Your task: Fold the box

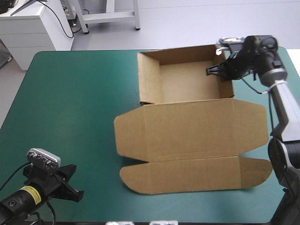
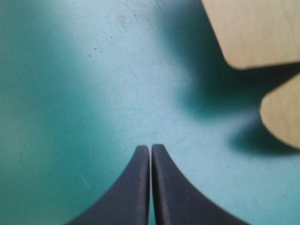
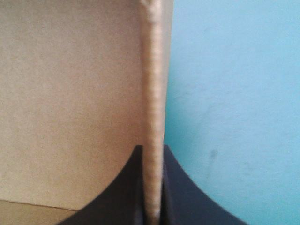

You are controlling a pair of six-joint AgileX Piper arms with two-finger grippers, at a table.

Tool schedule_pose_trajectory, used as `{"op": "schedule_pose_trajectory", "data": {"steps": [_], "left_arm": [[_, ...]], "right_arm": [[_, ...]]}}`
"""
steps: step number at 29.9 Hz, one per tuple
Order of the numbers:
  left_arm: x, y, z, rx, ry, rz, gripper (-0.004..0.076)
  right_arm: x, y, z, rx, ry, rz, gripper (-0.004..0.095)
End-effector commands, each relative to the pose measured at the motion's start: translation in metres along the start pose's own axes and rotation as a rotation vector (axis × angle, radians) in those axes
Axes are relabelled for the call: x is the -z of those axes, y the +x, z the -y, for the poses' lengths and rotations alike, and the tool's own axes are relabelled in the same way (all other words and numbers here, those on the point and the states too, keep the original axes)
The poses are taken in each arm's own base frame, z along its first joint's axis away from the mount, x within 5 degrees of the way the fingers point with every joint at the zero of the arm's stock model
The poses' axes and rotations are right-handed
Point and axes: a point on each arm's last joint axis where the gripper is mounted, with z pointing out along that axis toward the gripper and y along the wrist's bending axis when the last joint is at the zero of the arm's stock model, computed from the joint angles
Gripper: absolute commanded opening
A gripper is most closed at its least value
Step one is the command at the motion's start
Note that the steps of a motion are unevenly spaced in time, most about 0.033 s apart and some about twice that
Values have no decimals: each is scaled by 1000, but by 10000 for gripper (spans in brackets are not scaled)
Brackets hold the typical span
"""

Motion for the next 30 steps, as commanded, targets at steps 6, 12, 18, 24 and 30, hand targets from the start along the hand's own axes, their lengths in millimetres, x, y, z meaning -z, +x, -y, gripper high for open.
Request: {"op": "schedule_pose_trajectory", "data": {"steps": [6,12,18,24,30], "left_arm": [[6,-13,4,44,50,84,-8],[6,-12,9,86,101,77,-8],[6,-12,9,89,104,77,-8],[6,-12,9,93,109,76,-8],[6,-12,9,91,107,77,-8]], "right_arm": [[110,14,133,-195,264,236,-21],[110,43,217,-404,320,230,-21],[76,56,267,-490,297,194,-21],[37,70,297,-519,322,90,-11],[33,76,306,-513,319,64,152]]}}
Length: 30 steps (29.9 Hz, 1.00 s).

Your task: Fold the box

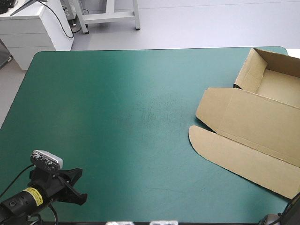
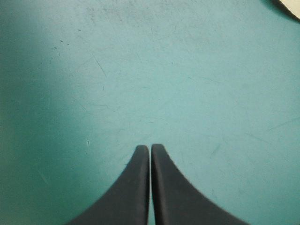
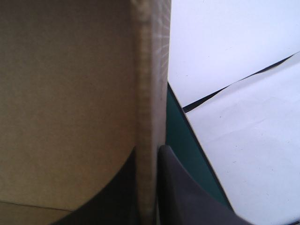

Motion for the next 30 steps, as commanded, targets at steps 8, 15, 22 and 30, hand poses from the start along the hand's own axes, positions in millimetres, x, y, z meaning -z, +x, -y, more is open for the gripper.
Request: {"op": "schedule_pose_trajectory", "data": {"steps": [8,15,22,30], "left_arm": [[6,-13,2,8,17,93,-8],[6,-13,2,3,17,95,-8],[6,-18,3,5,29,150,-8],[6,-20,4,6,32,164,-8]], "right_arm": [[51,-2,12,-45,-4,97,607],[147,-6,-5,-16,-16,343,445],[254,23,-52,115,-263,618,0],[319,90,-103,246,-374,708,0]]}}
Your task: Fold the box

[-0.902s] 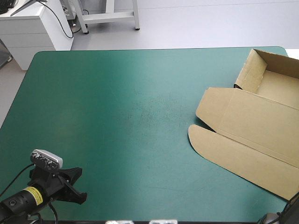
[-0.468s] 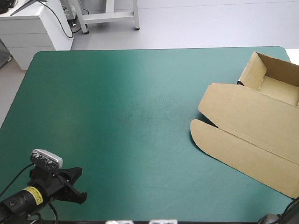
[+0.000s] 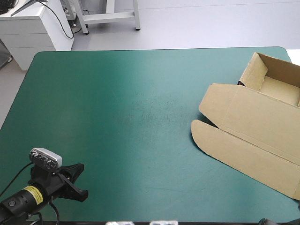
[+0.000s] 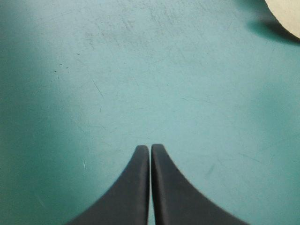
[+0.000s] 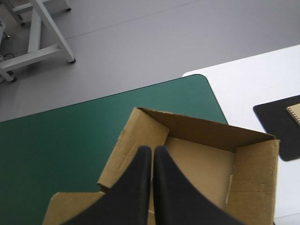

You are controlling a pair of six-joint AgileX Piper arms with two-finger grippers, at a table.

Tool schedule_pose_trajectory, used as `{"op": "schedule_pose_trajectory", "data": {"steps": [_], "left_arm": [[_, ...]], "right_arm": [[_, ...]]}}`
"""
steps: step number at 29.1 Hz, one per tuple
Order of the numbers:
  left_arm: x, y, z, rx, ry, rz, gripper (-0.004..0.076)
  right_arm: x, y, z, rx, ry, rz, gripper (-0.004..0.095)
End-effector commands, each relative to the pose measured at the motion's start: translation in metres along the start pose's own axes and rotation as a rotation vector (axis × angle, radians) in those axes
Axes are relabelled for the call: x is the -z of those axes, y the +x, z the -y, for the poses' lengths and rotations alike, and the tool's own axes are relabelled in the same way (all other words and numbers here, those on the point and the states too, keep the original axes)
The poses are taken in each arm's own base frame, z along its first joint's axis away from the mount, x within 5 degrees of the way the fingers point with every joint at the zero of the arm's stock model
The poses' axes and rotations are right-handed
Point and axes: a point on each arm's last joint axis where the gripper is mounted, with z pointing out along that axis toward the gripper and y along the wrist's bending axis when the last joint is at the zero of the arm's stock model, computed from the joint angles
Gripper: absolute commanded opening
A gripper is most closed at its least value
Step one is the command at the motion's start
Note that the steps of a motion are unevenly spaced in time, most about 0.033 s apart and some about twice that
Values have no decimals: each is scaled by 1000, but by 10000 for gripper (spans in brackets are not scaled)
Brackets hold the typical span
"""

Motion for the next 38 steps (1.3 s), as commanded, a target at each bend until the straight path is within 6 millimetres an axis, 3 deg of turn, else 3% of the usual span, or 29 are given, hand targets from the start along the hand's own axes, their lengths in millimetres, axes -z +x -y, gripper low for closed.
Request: {"op": "schedule_pose_trajectory", "data": {"steps": [1,8,12,17,25,30,38], "left_arm": [[5,-13,2,8,19,92,-8],[5,-14,2,-25,13,93,-8],[6,-14,2,-57,8,98,-8],[13,-13,1,-88,17,183,-8],[26,18,-3,-81,34,278,-8],[32,32,-5,-79,41,341,-8],[37,35,-6,-78,45,377,-8]], "right_arm": [[35,9,-48,86,-124,50,0],[47,62,-123,301,-316,18,0],[59,91,-141,400,-334,17,-1],[80,132,-133,448,-306,46,-2],[110,204,-105,472,-268,225,-2],[117,246,-91,466,-255,292,-2],[122,301,-74,450,-253,359,-2]]}}
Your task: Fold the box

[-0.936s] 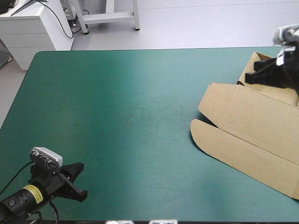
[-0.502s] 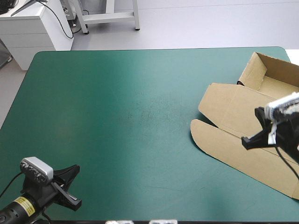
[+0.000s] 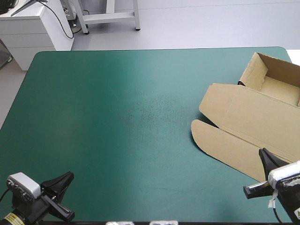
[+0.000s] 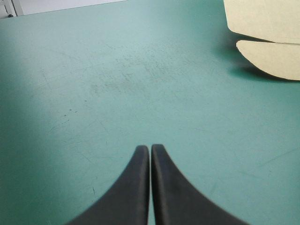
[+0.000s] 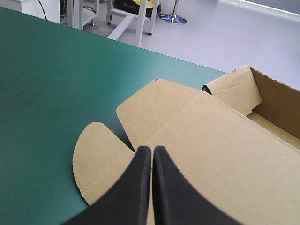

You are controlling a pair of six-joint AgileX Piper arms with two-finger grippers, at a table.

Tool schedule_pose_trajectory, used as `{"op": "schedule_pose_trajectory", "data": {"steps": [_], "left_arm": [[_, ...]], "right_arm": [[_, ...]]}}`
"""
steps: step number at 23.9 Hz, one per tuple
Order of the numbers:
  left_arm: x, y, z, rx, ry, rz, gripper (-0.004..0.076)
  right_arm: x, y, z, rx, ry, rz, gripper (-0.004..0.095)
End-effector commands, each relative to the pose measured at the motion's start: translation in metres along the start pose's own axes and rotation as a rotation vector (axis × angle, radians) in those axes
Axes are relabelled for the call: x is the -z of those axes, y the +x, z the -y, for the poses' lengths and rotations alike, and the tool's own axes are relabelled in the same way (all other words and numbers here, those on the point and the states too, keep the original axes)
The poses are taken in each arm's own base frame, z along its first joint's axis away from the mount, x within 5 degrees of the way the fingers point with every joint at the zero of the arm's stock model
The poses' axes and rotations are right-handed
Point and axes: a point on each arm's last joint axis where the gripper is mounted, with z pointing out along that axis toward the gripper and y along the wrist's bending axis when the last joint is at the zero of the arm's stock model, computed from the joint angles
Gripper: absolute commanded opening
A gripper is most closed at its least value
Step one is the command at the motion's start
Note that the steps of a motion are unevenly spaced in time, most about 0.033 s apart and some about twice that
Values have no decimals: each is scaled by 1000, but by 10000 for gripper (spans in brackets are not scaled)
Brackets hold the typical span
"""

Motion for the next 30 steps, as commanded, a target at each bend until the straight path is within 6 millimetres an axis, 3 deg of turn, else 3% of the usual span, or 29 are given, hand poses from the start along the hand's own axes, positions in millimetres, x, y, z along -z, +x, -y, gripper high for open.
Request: {"op": "schedule_pose_trajectory", "data": {"steps": [1,5,7,30], "left_arm": [[2,-12,1,-4,7,75,-8],[2,-10,1,-39,5,51,-8],[2,-10,1,-39,5,51,-8],[2,-10,1,-37,5,51,-8]], "right_arm": [[4,4,-1,-8,25,91,-2],[-1,35,-7,-53,14,48,-2],[-4,41,-8,-65,9,26,-2],[-4,46,-8,-55,2,-17,-2]]}}
